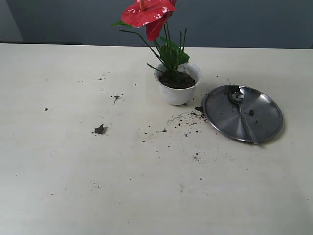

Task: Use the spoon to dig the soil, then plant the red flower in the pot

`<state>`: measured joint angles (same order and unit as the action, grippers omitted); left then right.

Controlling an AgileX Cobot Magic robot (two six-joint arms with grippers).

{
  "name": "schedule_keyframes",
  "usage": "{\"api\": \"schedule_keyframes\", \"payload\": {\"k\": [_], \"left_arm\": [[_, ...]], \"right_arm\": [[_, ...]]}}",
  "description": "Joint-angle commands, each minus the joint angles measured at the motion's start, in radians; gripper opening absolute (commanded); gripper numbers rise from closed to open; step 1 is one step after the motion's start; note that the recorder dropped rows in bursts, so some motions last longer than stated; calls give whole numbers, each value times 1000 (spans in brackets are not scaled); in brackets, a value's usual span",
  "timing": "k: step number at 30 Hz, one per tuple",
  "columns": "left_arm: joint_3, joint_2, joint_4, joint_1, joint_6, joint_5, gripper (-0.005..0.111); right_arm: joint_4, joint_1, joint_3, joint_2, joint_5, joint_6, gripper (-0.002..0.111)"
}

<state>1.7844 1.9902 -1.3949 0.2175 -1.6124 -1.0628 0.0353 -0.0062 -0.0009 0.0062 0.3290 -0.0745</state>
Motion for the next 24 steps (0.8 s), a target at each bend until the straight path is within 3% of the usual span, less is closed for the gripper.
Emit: {"api": "schedule_keyframes", "payload": {"k": [1,12,14,20,24], "left_arm": [[-6,-121,36,0,100,117,0],[-177,-490,31,0,268,460,0],[-234,-595,83,0,357,541,0],[-363,-816,214,0,497,614,0],[-419,-886,460,0,716,619,0]], "right_arm": [[-3,-4,1,-6,-10,-1,-1],[1,-4,1,-6,-6,-1,-1],[1,-4,1,-6,-6,-1,-1],[1,-4,1,-6,-6,-1,-1],[-3,-4,1,-6,-10,-1,-1]]}}
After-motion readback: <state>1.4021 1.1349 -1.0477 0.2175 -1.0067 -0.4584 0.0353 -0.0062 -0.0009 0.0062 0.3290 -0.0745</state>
